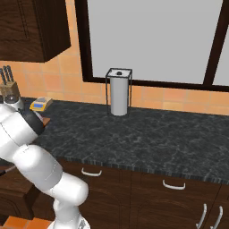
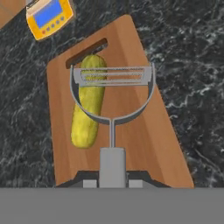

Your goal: Place the appropriate cutting tool for cutting the cucumber skin on the cutting board.

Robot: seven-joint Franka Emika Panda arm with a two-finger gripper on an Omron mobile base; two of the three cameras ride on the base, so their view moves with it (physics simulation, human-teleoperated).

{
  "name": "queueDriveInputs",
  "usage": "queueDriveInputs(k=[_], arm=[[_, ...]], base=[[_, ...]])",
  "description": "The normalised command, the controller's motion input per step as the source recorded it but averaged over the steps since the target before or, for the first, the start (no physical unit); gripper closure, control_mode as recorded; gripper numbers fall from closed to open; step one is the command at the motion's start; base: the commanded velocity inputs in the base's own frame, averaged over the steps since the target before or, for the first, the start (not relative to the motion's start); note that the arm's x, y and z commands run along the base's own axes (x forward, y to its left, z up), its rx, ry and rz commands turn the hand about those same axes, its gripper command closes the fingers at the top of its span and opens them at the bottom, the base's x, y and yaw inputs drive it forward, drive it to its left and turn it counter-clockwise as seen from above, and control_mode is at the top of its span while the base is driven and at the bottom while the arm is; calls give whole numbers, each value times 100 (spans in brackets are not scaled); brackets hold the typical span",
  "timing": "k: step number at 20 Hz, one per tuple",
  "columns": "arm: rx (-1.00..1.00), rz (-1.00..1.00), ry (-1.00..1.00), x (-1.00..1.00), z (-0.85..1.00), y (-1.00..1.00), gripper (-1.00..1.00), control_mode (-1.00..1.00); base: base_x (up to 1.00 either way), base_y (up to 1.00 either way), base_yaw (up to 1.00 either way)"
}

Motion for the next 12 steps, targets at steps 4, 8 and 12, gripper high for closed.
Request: queueDriveInputs(k=[4, 8, 12], arm=[[-1, 1, -4, 45, -33, 5, 100, -100], [-3, 0, -5, 15, -35, 29, 100, -100], [0, 2, -16, 0, -30, 58, -100, -100]], base=[[0, 0, 0], [0, 0, 0], [0, 0, 0]])
